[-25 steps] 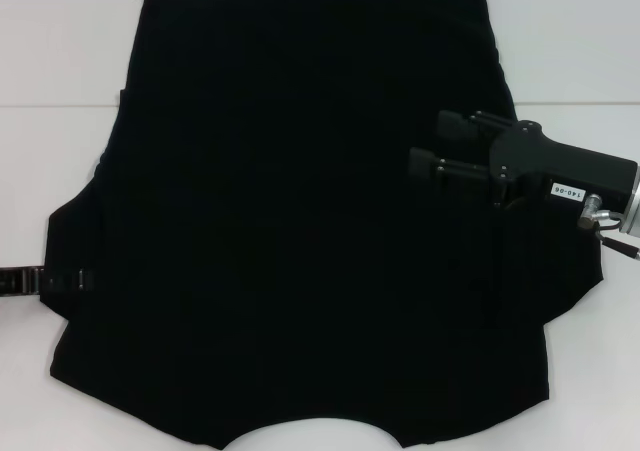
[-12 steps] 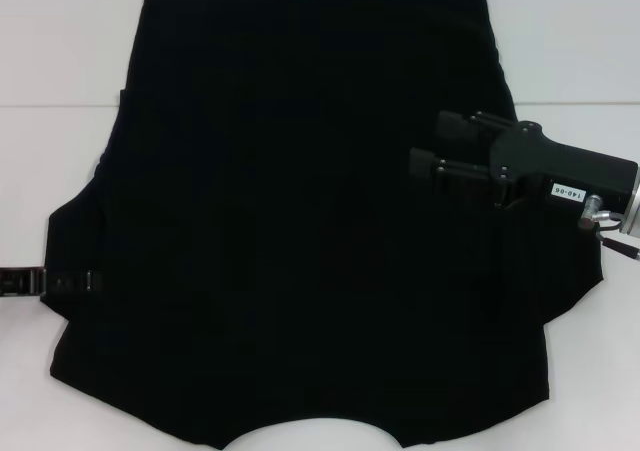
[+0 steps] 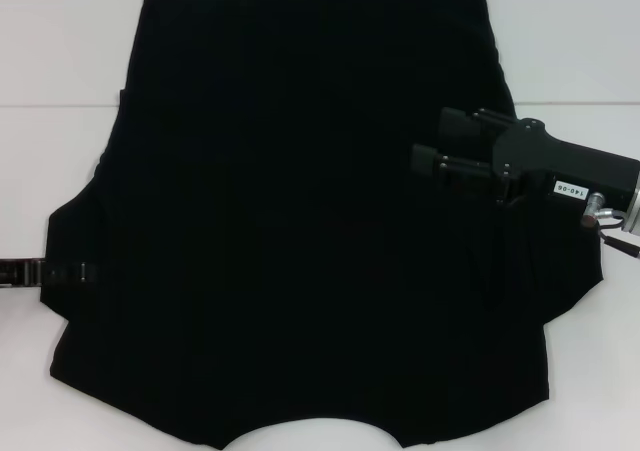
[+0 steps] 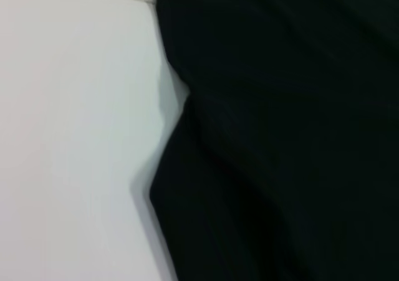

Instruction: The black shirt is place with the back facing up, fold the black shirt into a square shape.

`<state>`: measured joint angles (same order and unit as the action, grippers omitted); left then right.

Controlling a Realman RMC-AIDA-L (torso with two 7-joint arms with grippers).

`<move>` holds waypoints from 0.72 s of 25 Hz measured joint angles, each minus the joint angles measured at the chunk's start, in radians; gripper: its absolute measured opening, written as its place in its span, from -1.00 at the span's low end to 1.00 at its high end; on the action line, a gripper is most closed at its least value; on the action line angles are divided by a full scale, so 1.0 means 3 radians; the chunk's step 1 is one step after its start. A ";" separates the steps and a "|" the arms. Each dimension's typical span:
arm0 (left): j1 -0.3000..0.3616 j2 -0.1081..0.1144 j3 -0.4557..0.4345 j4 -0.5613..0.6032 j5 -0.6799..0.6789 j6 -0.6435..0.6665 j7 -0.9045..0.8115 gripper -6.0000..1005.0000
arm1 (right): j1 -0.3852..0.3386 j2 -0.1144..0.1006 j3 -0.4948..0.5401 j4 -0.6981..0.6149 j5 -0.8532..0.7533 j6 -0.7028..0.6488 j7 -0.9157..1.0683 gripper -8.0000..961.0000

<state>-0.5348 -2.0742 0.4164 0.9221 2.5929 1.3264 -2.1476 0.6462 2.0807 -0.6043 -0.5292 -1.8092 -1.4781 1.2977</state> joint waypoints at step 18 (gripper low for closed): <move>0.0055 -0.0007 0.0000 0.0039 0.0004 -0.0056 -0.0038 0.73 | -0.0012 0.0002 0.0000 0.0000 0.0003 -0.0018 0.0022 0.74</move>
<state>-0.5184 -2.0763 0.4165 0.9337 2.5940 1.3097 -2.1591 0.6426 2.0813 -0.6043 -0.5293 -1.8084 -1.4835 1.3042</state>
